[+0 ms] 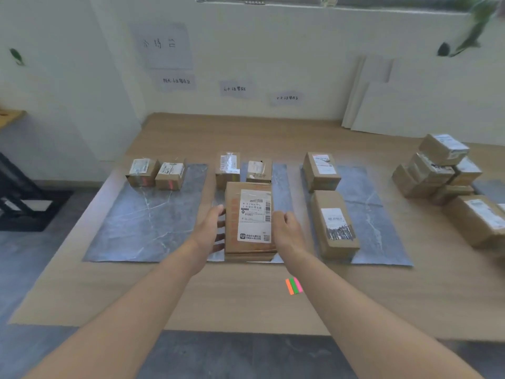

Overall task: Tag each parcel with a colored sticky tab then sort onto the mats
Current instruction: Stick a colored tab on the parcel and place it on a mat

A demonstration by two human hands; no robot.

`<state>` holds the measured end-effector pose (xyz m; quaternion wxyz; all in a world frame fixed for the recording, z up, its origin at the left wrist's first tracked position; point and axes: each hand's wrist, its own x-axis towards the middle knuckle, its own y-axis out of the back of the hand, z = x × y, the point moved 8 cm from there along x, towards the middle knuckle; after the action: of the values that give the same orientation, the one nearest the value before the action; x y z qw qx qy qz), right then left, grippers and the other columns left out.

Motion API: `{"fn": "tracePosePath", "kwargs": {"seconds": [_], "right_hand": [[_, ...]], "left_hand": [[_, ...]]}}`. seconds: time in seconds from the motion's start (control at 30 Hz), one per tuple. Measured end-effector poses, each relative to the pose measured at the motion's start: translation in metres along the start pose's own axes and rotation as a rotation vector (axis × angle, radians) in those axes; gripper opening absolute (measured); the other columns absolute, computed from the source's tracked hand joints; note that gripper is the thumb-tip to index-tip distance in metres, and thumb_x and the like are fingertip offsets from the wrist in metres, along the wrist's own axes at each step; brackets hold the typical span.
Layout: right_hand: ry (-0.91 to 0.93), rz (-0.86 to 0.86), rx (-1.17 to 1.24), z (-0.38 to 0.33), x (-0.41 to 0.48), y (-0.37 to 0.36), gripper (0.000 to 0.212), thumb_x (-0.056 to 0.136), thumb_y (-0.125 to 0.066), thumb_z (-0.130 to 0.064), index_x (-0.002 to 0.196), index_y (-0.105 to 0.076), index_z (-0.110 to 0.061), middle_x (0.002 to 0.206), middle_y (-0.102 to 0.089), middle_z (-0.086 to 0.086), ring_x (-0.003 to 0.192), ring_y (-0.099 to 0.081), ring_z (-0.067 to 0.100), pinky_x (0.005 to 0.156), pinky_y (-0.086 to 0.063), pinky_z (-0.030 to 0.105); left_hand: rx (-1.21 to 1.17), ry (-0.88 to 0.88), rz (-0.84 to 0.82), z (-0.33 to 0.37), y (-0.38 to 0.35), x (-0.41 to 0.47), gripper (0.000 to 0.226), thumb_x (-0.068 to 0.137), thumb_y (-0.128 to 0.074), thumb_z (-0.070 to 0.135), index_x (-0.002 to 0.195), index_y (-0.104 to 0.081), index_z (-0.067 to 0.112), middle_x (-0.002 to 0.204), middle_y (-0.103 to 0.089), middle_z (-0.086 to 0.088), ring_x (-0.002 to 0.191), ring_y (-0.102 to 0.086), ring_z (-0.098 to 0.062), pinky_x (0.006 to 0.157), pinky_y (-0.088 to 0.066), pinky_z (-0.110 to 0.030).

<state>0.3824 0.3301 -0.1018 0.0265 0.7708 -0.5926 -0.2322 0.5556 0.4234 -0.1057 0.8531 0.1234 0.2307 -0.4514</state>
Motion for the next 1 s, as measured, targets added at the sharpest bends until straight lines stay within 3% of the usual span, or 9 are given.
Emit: {"fn": "tracePosePath", "kwargs": {"seconds": [0.2, 0.5, 0.63, 0.73, 0.83, 1.0], "right_hand": [[-0.033, 0.022, -0.005, 0.028, -0.004, -0.006, 0.025, 0.102, -0.042, -0.032, 0.083, -0.043, -0.016, 0.075, -0.045, -0.002, 0.068, -0.042, 0.017, 0.058, -0.031, 0.034], [-0.121, -0.034, 0.025, 0.098, -0.018, -0.021, 0.025, 0.102, -0.043, -0.033, 0.083, -0.044, -0.017, 0.080, -0.052, -0.003, 0.070, -0.046, 0.014, 0.061, -0.034, 0.031], [-0.190, -0.038, 0.015, 0.133, -0.023, -0.027, 0.027, 0.101, -0.043, -0.037, 0.093, -0.052, -0.013, 0.083, -0.058, -0.002, 0.075, -0.054, 0.015, 0.066, -0.040, 0.033], [-0.227, -0.038, 0.026, 0.151, -0.026, -0.034, 0.031, 0.099, -0.044, -0.035, 0.100, -0.057, -0.007, 0.089, -0.066, 0.001, 0.081, -0.060, 0.016, 0.068, -0.045, 0.033], [-0.241, -0.030, 0.039, 0.166, -0.030, -0.039, 0.028, 0.100, -0.044, -0.033, 0.099, -0.056, -0.008, 0.082, -0.061, -0.003, 0.075, -0.055, 0.013, 0.064, -0.041, 0.031], [-0.250, -0.050, 0.092, 0.189, -0.030, -0.049, 0.020, 0.101, -0.045, -0.030, 0.093, -0.051, -0.013, 0.084, -0.054, -0.003, 0.077, -0.048, 0.015, 0.065, -0.037, 0.029]], "left_hand": [[-0.006, 0.031, -0.017, -0.028, 0.003, -0.002, 0.036, 0.103, -0.037, 0.049, 0.114, -0.064, 0.027, 0.114, -0.067, -0.004, 0.100, -0.067, -0.025, 0.095, -0.052, -0.044], [-0.043, 0.109, 0.024, -0.098, 0.009, -0.007, 0.031, 0.103, -0.038, 0.046, 0.103, -0.065, 0.029, 0.099, -0.066, -0.002, 0.091, -0.065, -0.023, 0.099, -0.050, -0.046], [-0.049, 0.141, -0.007, -0.130, 0.005, -0.005, 0.031, 0.103, -0.038, 0.044, 0.098, -0.065, 0.030, 0.096, -0.066, -0.001, 0.086, -0.064, -0.022, 0.095, -0.051, -0.043], [-0.043, 0.172, -0.031, -0.152, 0.008, 0.002, 0.030, 0.103, -0.038, 0.044, 0.101, -0.065, 0.033, 0.100, -0.066, -0.002, 0.088, -0.064, -0.022, 0.091, -0.052, -0.041], [-0.048, 0.202, -0.039, -0.170, 0.012, 0.011, 0.032, 0.101, -0.040, 0.046, 0.113, -0.065, 0.030, 0.104, -0.066, -0.003, 0.089, -0.065, -0.021, 0.081, -0.053, -0.035], [-0.078, 0.233, -0.029, -0.192, 0.017, 0.019, 0.036, 0.102, -0.039, 0.047, 0.118, -0.064, 0.027, 0.103, -0.068, -0.004, 0.091, -0.067, -0.022, 0.084, -0.054, -0.039]]}}
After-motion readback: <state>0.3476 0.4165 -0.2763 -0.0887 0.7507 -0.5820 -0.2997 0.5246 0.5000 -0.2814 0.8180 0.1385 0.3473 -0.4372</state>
